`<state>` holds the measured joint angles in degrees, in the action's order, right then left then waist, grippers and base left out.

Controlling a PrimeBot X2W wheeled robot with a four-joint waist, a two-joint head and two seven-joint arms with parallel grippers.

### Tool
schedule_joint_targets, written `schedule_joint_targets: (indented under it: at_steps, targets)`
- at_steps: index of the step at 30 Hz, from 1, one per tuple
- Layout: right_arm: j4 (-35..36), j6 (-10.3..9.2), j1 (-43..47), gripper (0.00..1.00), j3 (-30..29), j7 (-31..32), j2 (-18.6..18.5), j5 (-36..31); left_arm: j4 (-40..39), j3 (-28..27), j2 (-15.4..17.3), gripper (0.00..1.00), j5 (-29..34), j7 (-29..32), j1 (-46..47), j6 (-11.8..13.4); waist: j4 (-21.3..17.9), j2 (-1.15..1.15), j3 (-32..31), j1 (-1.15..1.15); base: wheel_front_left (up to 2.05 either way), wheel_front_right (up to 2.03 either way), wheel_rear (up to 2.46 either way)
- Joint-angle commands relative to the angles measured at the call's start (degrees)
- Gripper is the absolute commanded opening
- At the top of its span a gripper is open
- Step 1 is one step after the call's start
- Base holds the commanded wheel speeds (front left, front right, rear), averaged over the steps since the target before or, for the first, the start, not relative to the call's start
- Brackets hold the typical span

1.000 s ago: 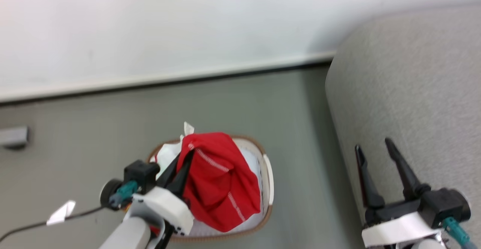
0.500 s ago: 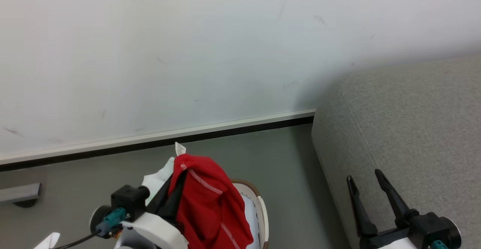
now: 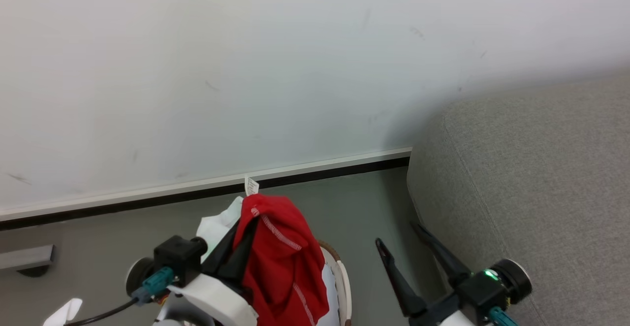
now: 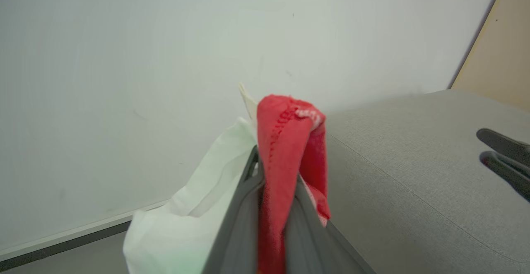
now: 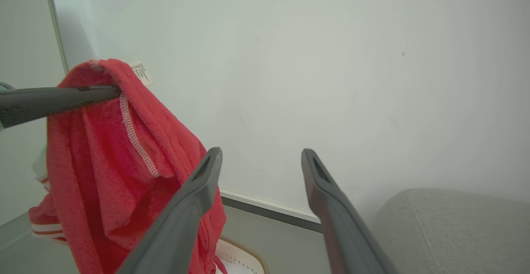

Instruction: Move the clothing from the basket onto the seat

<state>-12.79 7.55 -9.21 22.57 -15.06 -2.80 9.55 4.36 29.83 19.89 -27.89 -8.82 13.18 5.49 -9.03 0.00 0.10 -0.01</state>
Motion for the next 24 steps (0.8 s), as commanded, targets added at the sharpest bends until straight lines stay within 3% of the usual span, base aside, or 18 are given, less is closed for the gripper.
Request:
schedule_joint_targets:
  at_steps: [1, 12, 24]
  targets:
    - [-0.9, -0.12, -2.2, 1.0, 2.0, -0.2, -0.2, -0.8, -0.8, 0.3, 0.4, 0.0, 1.0, 0.4, 1.1, -0.3, -0.1, 0.0, 0.0, 0.01, 0.0, 0.0, 0.0]
    - [-13.7, -0.12, -18.5, 1.0, 20.3, -0.1, -2.0, -2.3, -0.2, 4.7, -0.2, 0.0, 2.9, 3.3, 6.1, -3.7, 0.2, 0.0, 0.1, 0.01, 0.0, 0.0, 0.0]
    - [-23.2, -0.13, -29.3, 1.0, 35.0, -0.1, -1.7, 5.8, 3.0, 9.0, -2.5, 0.0, 1.9, 3.0, 7.6, -7.7, 1.0, 0.0, -0.4, 0.01, 0.0, 0.0, 0.0]
